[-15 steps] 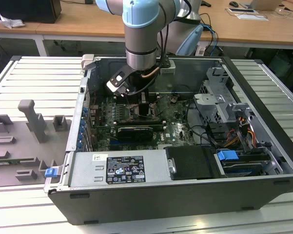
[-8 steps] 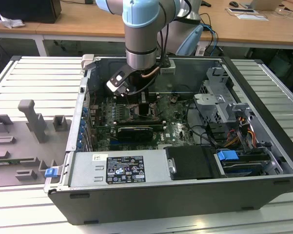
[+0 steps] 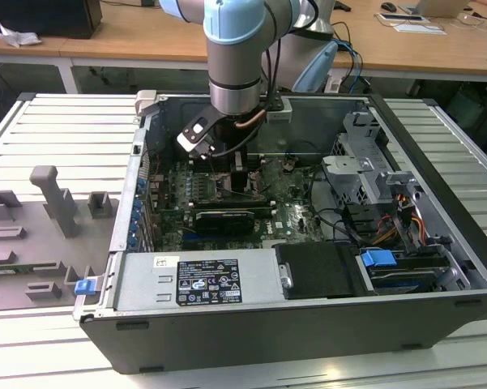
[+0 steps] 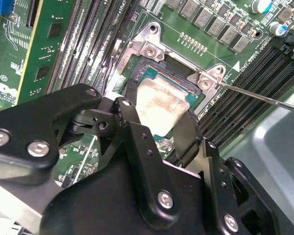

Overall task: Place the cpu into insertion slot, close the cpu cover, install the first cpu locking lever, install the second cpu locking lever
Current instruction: 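Place the cpu into insertion slot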

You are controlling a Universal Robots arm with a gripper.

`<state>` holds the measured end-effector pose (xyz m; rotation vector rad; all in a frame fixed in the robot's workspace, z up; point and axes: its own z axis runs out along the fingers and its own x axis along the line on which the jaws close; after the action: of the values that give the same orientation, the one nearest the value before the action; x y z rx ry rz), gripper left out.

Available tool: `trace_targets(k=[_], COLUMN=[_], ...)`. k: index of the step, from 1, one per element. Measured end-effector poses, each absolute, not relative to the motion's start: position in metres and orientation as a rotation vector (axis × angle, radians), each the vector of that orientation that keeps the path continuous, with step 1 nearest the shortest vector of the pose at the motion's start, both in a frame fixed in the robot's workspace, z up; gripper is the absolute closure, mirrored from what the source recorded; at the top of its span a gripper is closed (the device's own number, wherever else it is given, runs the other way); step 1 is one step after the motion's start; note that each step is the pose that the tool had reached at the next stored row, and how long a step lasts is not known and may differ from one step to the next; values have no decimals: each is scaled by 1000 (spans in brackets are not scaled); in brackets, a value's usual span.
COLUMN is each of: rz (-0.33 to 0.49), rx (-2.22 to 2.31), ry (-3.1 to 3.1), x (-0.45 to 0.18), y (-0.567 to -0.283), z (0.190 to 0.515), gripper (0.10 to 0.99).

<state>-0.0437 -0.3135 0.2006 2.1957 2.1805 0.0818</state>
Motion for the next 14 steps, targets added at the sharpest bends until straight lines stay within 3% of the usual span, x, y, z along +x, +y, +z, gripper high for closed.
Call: trace_targets(k=[14], rz=[77], rx=[2138], ry=[2233], x=[-45], y=[-315], z=[202], gripper=[557])
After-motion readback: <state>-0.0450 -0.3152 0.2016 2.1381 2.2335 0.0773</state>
